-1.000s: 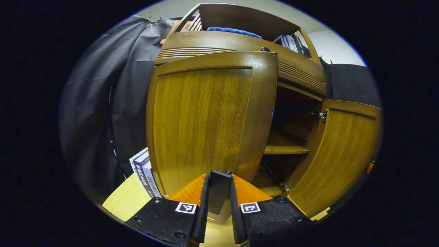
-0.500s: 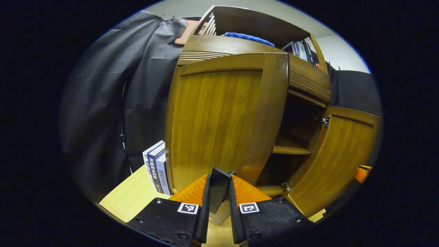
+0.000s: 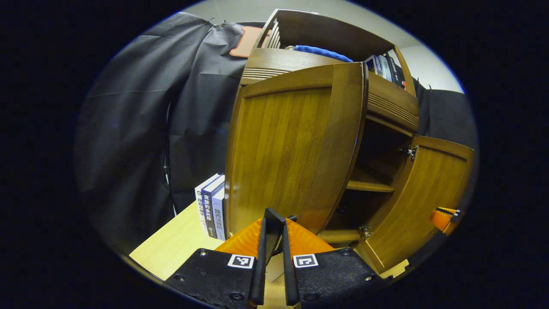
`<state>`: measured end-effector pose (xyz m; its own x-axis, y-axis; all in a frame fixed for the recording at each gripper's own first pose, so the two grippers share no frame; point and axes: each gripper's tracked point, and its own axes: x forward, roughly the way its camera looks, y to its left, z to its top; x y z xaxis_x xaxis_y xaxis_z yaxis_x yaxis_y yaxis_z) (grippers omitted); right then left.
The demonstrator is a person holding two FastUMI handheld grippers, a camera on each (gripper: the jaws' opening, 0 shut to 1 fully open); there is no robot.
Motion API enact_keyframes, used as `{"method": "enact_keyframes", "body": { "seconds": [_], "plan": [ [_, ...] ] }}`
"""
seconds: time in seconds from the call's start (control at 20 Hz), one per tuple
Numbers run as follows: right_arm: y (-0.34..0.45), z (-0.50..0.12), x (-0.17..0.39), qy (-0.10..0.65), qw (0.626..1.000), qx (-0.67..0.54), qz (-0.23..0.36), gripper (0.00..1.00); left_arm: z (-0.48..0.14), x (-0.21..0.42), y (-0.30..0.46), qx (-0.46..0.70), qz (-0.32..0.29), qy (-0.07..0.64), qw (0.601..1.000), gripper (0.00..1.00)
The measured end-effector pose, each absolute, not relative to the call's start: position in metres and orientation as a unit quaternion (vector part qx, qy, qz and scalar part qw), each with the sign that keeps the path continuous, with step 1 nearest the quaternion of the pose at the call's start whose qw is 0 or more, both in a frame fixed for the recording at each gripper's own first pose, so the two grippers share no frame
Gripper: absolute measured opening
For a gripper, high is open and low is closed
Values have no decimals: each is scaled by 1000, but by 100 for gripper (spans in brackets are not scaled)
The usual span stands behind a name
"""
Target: Open the right door of the double-door shoe cabinet with the right hand, and open the left door with the left hand.
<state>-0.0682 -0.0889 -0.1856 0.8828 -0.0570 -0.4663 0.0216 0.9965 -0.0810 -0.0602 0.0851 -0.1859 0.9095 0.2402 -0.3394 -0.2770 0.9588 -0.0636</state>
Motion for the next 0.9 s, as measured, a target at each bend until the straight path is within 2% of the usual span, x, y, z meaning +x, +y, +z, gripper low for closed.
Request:
{"method": "enact_keyframes", "body": {
  "seconds": [0.25, 0.3, 0.55, 0.6, 0.65, 0.9],
  "plan": [
    [-76, -194, -67, 249, 968, -28, -5, 16, -182, -74, 98, -54, 149, 167, 973, 17],
    [-74, -196, -67, 250, 968, -27, -2, 16, -181, -76, 100, -51, 153, 167, 973, 19],
    [-67, -198, -62, 250, 968, -26, 9, 16, -178, -87, 112, -60, 172, 165, 969, 19],
    [-66, -198, -62, 250, 968, -26, 11, 16, -177, -90, 116, -57, 177, 165, 969, 17],
    [-64, -198, -61, 250, 968, -25, 13, 16, -176, -92, 120, -53, 183, 164, 968, 19],
    [-59, -200, -64, 252, 967, -20, 26, 16, -173, -100, 129, -59, 187, 164, 967, 19]
  ]
}}
